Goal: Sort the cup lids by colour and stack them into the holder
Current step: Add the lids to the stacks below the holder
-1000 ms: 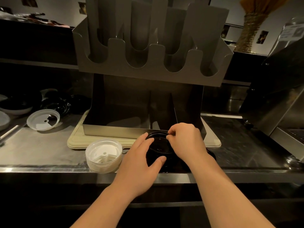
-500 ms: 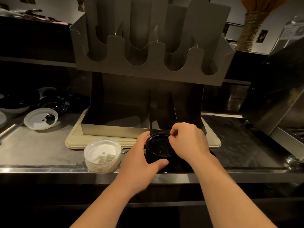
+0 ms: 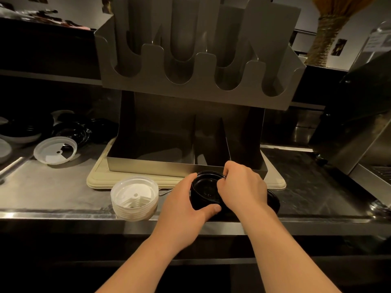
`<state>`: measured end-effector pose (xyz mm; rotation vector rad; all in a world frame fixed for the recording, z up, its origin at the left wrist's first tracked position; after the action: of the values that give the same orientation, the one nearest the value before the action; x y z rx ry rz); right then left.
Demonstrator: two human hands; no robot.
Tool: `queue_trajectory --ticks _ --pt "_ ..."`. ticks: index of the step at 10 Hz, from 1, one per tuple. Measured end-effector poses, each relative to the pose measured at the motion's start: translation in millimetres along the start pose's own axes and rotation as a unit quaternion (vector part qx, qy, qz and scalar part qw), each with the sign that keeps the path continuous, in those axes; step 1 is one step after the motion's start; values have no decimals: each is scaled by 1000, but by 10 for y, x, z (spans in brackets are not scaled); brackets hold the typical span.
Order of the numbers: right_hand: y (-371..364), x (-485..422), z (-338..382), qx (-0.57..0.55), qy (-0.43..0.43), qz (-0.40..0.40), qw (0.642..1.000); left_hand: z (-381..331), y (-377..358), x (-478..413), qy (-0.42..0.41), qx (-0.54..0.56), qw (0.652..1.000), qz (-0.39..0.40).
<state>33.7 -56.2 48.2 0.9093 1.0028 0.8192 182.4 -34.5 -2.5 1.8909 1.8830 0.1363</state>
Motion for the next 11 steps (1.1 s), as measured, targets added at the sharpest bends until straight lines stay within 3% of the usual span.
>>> queue_trajectory --ticks 2,5,7,9,10,11 --pt "28 86 161 -61 73 -27 995 -97 23 19 -15 -1 1000 23" --pt "-136 223 161 -105 38 -1 994 -46 43 19 -23 9 1000 3" --pt "-145 271 225 -8 69 38 997 -49 40 20 -16 -1 1000 18" --pt "133 326 358 80 101 -2 992 -232 333 74 -65 -20 998 -9" --pt "380 365 565 -19 117 -95 988 -321 838 16 -102 -22 993 -62" --pt "435 408 940 -128 160 -126 971 -207 1434 -93 -89 -14 987 -136"
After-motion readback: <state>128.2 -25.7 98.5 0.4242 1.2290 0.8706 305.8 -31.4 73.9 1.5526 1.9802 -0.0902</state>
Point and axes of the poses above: each hand's wrist, its own x-axis away from the middle knuckle, its own y-axis out of the back of the hand, z = x × y, the point moved 9 cm from there along -x, towards the middle knuckle, and after that the axes turned 7 degrees about -z, right-handed, at the moved point
